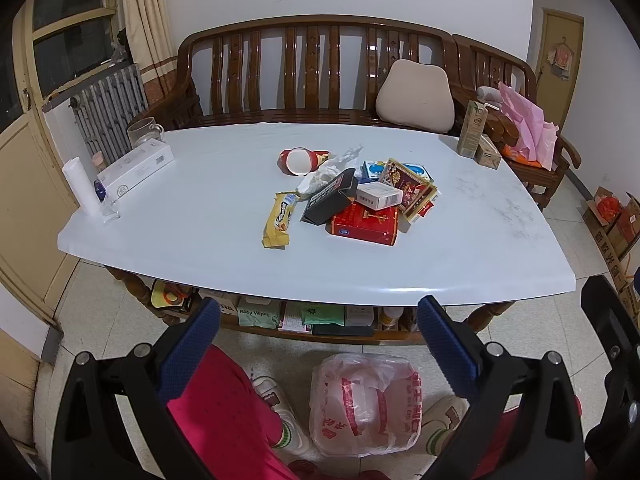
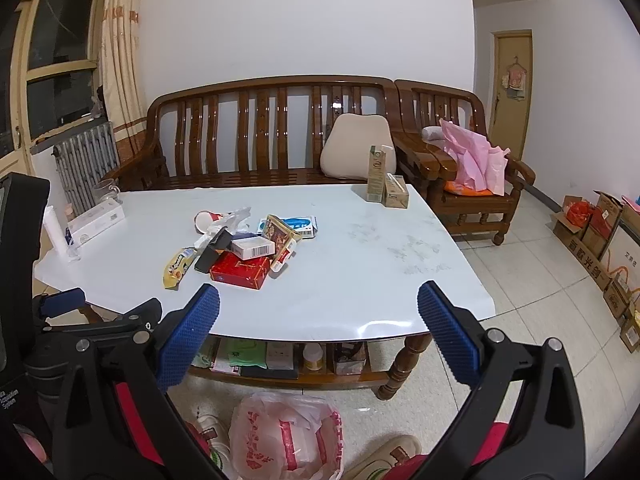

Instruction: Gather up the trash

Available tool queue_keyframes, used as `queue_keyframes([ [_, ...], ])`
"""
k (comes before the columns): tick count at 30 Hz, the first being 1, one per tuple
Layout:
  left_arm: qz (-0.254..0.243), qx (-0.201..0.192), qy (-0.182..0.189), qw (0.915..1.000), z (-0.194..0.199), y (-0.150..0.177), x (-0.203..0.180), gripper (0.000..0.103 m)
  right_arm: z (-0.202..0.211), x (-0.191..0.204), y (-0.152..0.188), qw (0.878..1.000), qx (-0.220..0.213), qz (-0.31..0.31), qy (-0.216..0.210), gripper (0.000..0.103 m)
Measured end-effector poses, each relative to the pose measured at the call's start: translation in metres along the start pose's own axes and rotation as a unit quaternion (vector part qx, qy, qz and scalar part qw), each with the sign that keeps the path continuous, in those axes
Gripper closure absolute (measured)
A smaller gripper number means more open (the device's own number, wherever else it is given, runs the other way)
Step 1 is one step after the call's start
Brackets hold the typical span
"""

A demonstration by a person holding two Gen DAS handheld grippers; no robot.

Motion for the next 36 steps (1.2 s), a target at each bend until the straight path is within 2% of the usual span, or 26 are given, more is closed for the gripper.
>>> queue_keyframes([
  [3, -0.004, 0.006, -0.001, 1.0000, -0.003, -0.002, 0.002, 0.007, -0.005, -0.001, -0.005, 1.000, 0.001, 0.006, -0.012, 0.006],
  [6, -0.012, 0.027, 0.008, 0.9995, -0.011, -0.006, 0.002, 0.007, -0.013, -0.001, -0.012, 0.999, 0.003, 0.017, -0.036, 0.006],
  [13, -0.040, 0.109, 0.042, 0.9924, -0.041, -0.023, 0.010, 0.007, -0.048, -0.001, -0.027, 0.988, 0.022, 0.057, -0.141, 0.006],
  [18, -0.070, 0.135, 0.041, 0.9875, -0.056, -0.047, 0.019, 0.007, -0.079, -0.012, -0.044, 0.974, 0.049, 0.063, -0.210, 0.006],
  [23, -0.097, 0.147, 0.049, 0.9831, -0.069, -0.066, 0.021, 0.007, -0.098, -0.023, -0.069, 0.967, 0.052, 0.069, -0.241, 0.006],
  [29, -0.103, 0.197, 0.068, 0.9726, -0.105, -0.076, 0.022, 0.007, -0.130, -0.038, -0.098, 0.957, 0.057, 0.060, -0.278, 0.006],
  [36, -0.106, 0.235, 0.063, 0.9640, -0.144, -0.084, 0.024, 0.007, -0.174, -0.042, -0.110, 0.955, 0.076, 0.073, -0.279, 0.006],
])
Point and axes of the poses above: each gripper's, at about its wrist camera, not at the fingertips, and z roughly against the way its jaws point, x to its left, y to its underside, the point moved 5 cm from there along -z, roughly the way its jaws point, and after that the axes turned 10 degrees about z, right-handed, at the moved point
